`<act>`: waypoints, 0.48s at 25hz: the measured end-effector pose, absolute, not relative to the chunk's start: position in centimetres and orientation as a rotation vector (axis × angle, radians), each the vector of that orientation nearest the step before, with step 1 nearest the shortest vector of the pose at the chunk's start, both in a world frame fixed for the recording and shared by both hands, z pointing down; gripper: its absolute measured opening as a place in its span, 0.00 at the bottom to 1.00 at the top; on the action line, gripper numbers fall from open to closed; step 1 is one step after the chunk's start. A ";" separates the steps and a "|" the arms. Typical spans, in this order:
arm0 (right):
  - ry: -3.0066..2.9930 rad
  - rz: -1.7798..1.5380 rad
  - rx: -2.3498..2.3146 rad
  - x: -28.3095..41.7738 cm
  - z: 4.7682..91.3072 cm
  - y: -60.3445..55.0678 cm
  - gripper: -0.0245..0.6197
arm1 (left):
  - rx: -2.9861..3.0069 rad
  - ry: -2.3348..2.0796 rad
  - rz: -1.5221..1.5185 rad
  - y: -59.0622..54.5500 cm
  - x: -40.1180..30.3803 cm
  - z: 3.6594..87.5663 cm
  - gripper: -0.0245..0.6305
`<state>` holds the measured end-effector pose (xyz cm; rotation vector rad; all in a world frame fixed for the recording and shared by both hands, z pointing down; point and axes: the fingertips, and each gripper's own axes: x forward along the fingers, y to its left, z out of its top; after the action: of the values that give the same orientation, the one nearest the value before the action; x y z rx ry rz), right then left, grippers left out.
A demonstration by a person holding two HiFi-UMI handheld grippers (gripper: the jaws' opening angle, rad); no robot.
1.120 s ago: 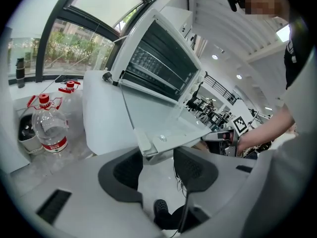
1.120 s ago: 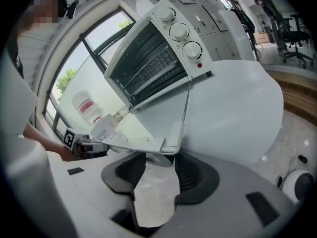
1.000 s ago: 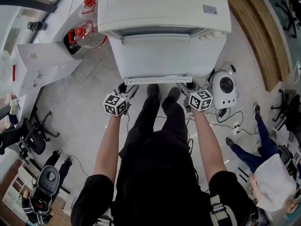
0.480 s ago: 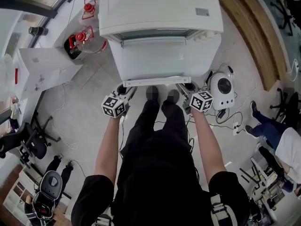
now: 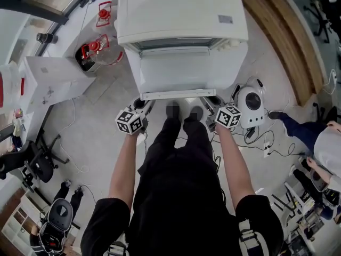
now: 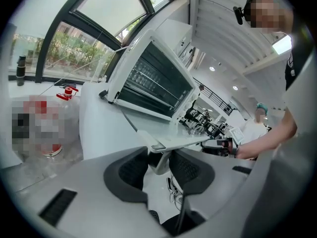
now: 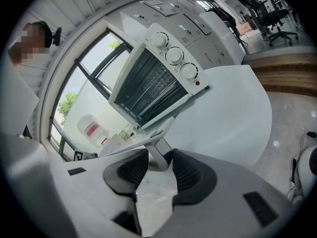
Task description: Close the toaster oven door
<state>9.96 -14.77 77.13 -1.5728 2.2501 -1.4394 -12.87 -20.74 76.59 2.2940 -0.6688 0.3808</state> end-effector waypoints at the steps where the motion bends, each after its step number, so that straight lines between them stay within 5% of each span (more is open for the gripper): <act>1: 2.243 -1.439 -1.573 9.9 76.9 -14.7 0.30 | 2.292 -0.667 0.377 -20.7 -12.9 76.3 0.26; 12: 2.203 -1.416 -1.575 9.9 74.7 -14.8 0.30 | 2.300 -0.620 0.357 -20.8 -13.1 74.2 0.25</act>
<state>9.92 -14.84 74.68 -1.5754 2.2032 -1.4163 -13.10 -20.79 74.17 2.2997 -0.6203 0.3574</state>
